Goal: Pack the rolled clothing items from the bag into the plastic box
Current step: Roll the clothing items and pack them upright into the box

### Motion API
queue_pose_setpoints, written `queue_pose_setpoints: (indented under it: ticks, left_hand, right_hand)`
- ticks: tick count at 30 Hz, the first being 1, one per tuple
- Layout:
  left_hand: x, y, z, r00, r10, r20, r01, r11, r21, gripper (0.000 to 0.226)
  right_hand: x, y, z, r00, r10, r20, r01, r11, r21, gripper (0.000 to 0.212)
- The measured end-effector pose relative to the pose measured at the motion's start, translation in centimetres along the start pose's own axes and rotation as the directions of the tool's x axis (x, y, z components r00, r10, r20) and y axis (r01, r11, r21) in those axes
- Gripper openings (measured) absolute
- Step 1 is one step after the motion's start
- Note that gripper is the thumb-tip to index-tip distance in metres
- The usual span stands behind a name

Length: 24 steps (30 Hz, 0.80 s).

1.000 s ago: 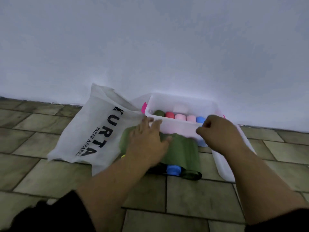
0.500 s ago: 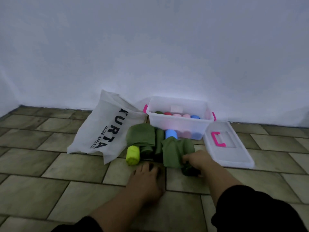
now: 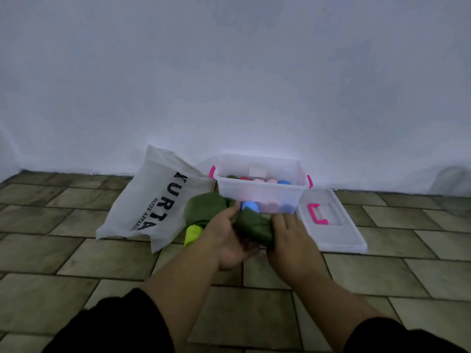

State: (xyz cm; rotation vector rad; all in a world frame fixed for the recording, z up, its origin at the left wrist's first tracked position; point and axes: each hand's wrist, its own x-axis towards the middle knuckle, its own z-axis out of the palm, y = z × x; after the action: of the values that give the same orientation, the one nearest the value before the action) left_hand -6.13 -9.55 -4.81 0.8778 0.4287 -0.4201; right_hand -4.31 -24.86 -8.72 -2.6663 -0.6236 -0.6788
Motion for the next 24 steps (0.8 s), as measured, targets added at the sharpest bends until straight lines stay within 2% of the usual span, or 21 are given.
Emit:
queue_pose_setpoints:
  ticks: [1,3,4,6,7,8,9,11,13,15,18,20,24]
  left_hand:
    - [0.2,0.5,-0.6,0.999,0.003,-0.035,-0.005,0.999,-0.042,0.049]
    - [0.5,1.0,-2.0,0.985,0.054,-0.161,-0.048,0.998,0.041,0.038]
    - [0.5,1.2,-2.6,0.963,0.119,-0.243,-0.088,0.987,0.134,0.029]
    - [0.9,1.5,-3.7,0.870,0.333,-0.364,-0.223,0.924,0.312,0.017]
    - [0.9,1.7,-3.8,0.831,0.438,-0.343,-0.297,0.870,0.393,0.017]
    - [0.8,1.6,-3.6,0.827,0.499,-0.259,-0.347,0.815,0.465,0.017]
    - [0.7,1.3,-3.3,0.857,0.496,-0.140,-0.352,0.762,0.543,0.017]
    - [0.9,0.1,-2.8,0.943,0.332,0.039,-0.255,0.639,0.726,0.027]
    - [1.5,-1.1,-3.0,0.977,0.206,0.057,-0.149,0.462,0.874,0.045]
    - [2.0,-1.8,-3.6,0.981,0.195,-0.019,-0.053,0.362,0.930,0.060]
    - [2.4,-2.0,-4.1,0.978,0.180,-0.106,0.027,0.397,0.918,0.073]
    - [2.6,-1.9,-4.1,0.978,0.180,-0.109,0.032,0.384,0.923,0.074]
    - [2.9,-2.0,-4.4,0.986,0.150,-0.067,0.000,0.409,0.913,0.070]
  right_hand:
    - [-0.9,-0.4,0.2,0.997,-0.047,0.062,0.047,0.999,0.000,0.039]
    - [-2.5,-1.0,0.6,0.983,-0.091,0.161,0.099,0.994,-0.042,0.042]
    - [-3.1,-1.0,0.9,0.974,-0.109,0.201,0.124,0.990,-0.067,0.045]
    - [-4.0,-1.2,1.7,0.949,-0.135,0.285,0.170,0.980,-0.103,0.049]
    - [-4.2,-1.1,2.2,0.932,-0.149,0.331,0.186,0.979,-0.085,0.050]
    - [-4.2,-1.0,2.7,0.915,-0.159,0.370,0.193,0.980,-0.057,0.051]
    - [-4.1,-0.8,2.9,0.902,-0.159,0.401,0.184,0.983,-0.025,0.051]
    - [-3.8,-0.5,3.1,0.892,-0.163,0.421,0.166,0.986,0.031,0.052]
    - [-3.6,-0.6,2.9,0.881,-0.148,0.449,0.128,0.989,0.074,0.059]
    - [-3.6,-1.2,2.8,0.889,-0.042,0.456,0.002,0.996,0.088,0.068]
    - [-3.1,-3.7,3.3,0.862,0.164,0.479,-0.209,0.977,0.041,0.094]
    - [-2.5,-5.2,4.2,0.826,0.201,0.526,-0.230,0.973,-0.011,0.103]
    - [-2.4,-6.2,5.0,0.764,0.237,0.601,-0.205,0.971,-0.122,0.087]
